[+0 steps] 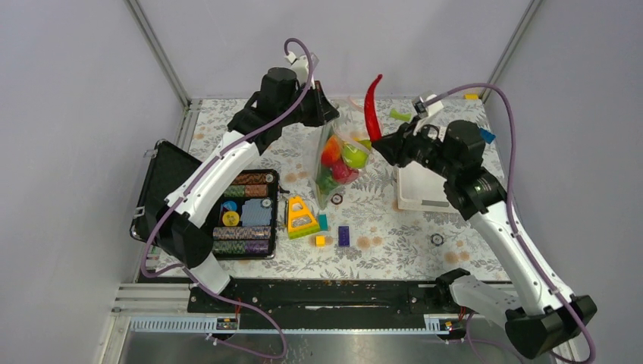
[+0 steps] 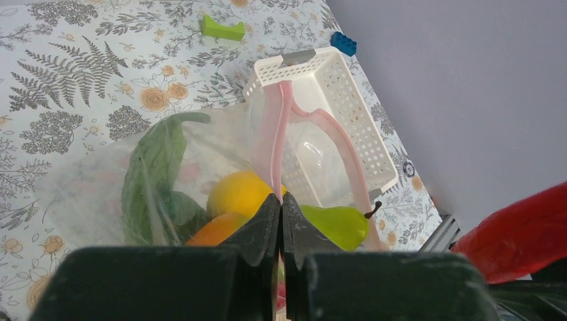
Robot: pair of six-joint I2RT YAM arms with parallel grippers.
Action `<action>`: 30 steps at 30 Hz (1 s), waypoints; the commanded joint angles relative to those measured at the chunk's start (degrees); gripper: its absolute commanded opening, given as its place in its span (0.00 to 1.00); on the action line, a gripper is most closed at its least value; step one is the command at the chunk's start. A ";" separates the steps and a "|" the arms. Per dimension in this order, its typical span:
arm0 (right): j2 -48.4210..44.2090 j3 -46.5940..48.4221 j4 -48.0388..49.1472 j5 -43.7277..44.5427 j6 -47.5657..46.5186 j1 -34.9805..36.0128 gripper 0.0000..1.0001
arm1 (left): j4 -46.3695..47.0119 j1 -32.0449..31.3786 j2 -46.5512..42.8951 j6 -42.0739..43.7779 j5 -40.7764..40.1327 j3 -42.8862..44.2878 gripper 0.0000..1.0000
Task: Place the food in the zip-top bag and seal the zipper
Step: Place the fake vegetable in the zipper food storage bag.
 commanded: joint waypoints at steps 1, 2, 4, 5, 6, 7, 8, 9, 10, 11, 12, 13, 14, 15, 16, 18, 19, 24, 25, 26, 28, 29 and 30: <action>6.02 5.54 6.60 -1.80 -0.92 3.10 0.00 | 4.00 0.11 -4.84 -1.17 0.71 -0.86 0.00; 7.83 7.09 4.95 -1.71 -2.47 3.44 0.00 | 4.17 0.11 -5.06 -1.21 0.79 -1.06 0.00; 10.59 10.64 -0.34 -0.10 -7.17 3.63 0.00 | 4.10 0.06 -5.50 -0.87 0.85 -1.36 0.00; 11.83 12.61 -4.96 1.22 -10.85 3.64 0.00 | 3.97 0.06 -5.77 -0.65 0.67 -1.51 0.00; 12.41 14.95 -10.20 3.34 -12.96 3.64 0.00 | 3.72 0.13 -5.97 -0.25 0.49 -1.52 0.00; 12.88 17.06 -16.49 5.64 -15.08 3.64 0.00 | 3.47 0.07 -6.11 0.35 0.30 -1.53 0.00; 12.97 19.27 -22.23 7.03 -17.44 3.64 0.00 | 3.42 0.06 -6.18 0.95 0.22 -1.61 0.00; 12.61 20.50 -27.00 7.81 -18.33 3.64 0.00 | 3.53 0.06 -6.33 1.60 0.28 -1.73 0.00; 11.85 20.98 -30.46 7.48 -19.03 3.64 0.00 | 3.65 0.06 -6.23 2.37 0.85 -1.78 0.00; 10.92 21.01 -33.14 6.24 -19.86 3.64 0.00 | 3.80 0.13 -6.14 3.47 1.22 -1.69 0.00; 10.12 20.77 -35.32 5.33 -20.02 3.64 0.00 | 3.84 0.07 -6.05 4.34 2.39 -1.41 0.00; 9.53 20.39 -36.87 4.47 -19.89 3.64 0.00 | 3.78 0.06 -5.85 5.25 3.61 -1.07 0.00; 9.43 20.37 -38.74 3.26 -19.95 3.64 0.00 | 3.90 0.00 -5.66 6.33 5.20 -0.67 0.00; 9.72 20.56 -41.01 2.49 -19.96 3.64 0.00 | 3.86 -0.07 -5.47 7.24 6.81 -0.30 0.00; 10.20 21.23 -43.25 1.99 -19.53 3.64 0.00 | 3.87 -0.15 -5.37 8.45 8.17 -0.12 0.00; 11.48 22.63 -47.33 -0.36 -17.53 3.64 0.00 | 3.76 -0.79 -5.37 11.31 9.46 0.06 0.00; 12.00 23.35 -48.71 -2.43 -16.34 3.64 0.00 | 3.35 -1.08 -5.38 12.76 9.48 0.26 0.00; 12.27 21.15 -50.21 -11.75 -7.26 3.64 0.00 | 2.78 -2.30 -5.71 22.07 9.94 0.20 0.00; 12.16 20.89 -50.78 -12.72 -5.45 3.64 0.00 | 2.72 -2.31 -5.64 23.90 10.80 0.31 0.00; 11.98 20.77 -51.06 -13.92 -3.70 3.64 0.00 | 2.67 -2.31 -5.58 25.87 12.13 0.54 0.00; 11.85 21.30 -51.22 -15.93 0.39 3.64 0.00 | 1.22 -2.31 -4.98 31.68 15.27 1.98 0.00; 11.75 21.74 -51.08 -16.97 2.29 3.59 0.00 | -0.85 -2.29 -4.29 34.88 17.37 3.64 0.00; 11.66 22.02 -50.54 -18.47 4.61 3.63 0.00 | -2.55 -2.31 -3.57 37.19 18.44 5.70 0.00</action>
